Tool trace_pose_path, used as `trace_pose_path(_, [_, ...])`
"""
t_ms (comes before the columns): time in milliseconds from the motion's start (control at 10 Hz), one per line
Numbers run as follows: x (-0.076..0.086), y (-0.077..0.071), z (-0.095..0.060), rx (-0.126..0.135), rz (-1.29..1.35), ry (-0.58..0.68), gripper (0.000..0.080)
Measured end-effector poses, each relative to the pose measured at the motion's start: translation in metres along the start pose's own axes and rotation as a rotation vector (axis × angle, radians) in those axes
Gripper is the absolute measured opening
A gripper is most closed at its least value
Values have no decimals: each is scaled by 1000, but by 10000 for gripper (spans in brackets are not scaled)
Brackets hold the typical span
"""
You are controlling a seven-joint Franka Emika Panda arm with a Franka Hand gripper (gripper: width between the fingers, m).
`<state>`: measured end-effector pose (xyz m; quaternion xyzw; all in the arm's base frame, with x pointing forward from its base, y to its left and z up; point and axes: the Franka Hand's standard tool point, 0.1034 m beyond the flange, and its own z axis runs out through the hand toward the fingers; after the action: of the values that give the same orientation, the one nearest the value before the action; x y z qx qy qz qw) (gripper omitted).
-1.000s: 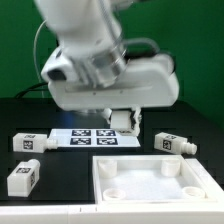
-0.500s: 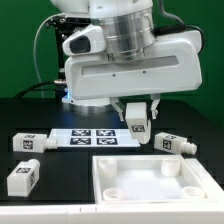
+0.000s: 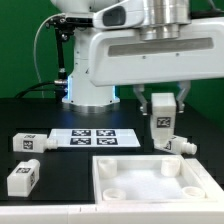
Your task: Assemble square table
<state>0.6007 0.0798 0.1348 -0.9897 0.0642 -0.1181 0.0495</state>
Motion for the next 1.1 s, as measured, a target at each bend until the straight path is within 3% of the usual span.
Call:
trace_pose_path(300, [1,-2,2,11,-16,177,284])
trace_pose_path(500, [4,-3,9,4,-101,261,284])
trace_pose_path(700, [16,-12,11,6,-150,267,284])
trace_pose_path(1100, [13,-10,13,4,-151,262,284])
